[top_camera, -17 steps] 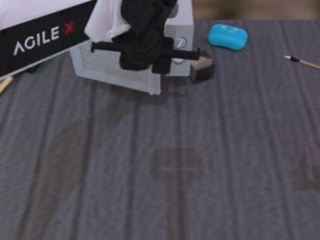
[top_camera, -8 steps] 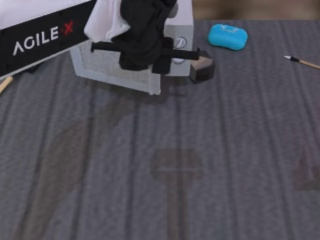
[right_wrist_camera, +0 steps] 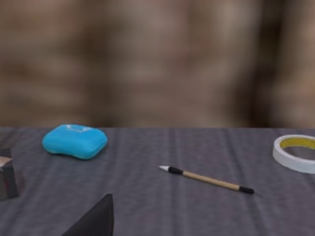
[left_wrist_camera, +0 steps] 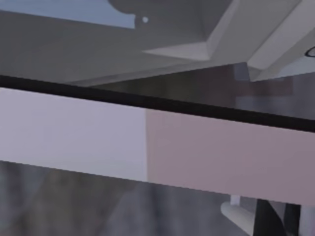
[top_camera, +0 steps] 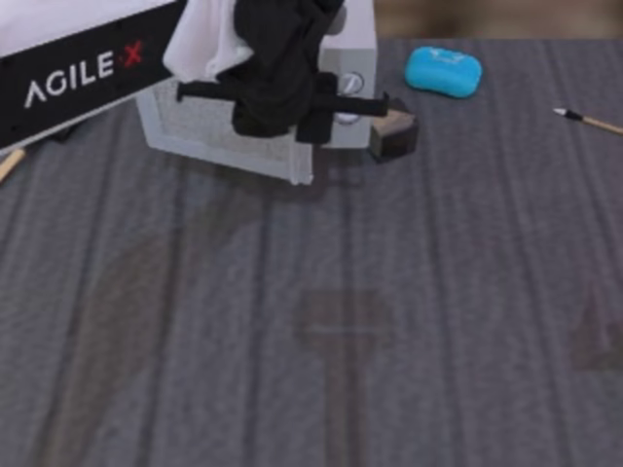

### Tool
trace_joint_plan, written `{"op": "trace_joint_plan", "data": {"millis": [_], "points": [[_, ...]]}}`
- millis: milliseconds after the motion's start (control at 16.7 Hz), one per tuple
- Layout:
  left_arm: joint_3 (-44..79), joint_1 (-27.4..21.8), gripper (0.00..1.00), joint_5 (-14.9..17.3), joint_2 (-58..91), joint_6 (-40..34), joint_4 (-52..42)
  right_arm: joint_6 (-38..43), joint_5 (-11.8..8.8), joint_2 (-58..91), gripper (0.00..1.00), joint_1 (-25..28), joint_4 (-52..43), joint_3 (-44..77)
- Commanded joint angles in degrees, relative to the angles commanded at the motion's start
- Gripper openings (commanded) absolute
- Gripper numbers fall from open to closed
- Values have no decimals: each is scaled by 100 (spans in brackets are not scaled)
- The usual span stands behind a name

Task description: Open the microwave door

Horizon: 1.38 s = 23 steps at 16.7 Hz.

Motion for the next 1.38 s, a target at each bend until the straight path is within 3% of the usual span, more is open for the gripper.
{"op": "trace_joint_plan", "data": {"millis": [420,840,1380], "points": [[-27,-34,0,37,3,-4,13,0,0,0,100,0,0,0],[-733,108,0,341,-515,639,328,0,0,0,100,0,0,0],[-735,109,0,343,-518,643,331,0,0,0,100,0,0,0]]}}
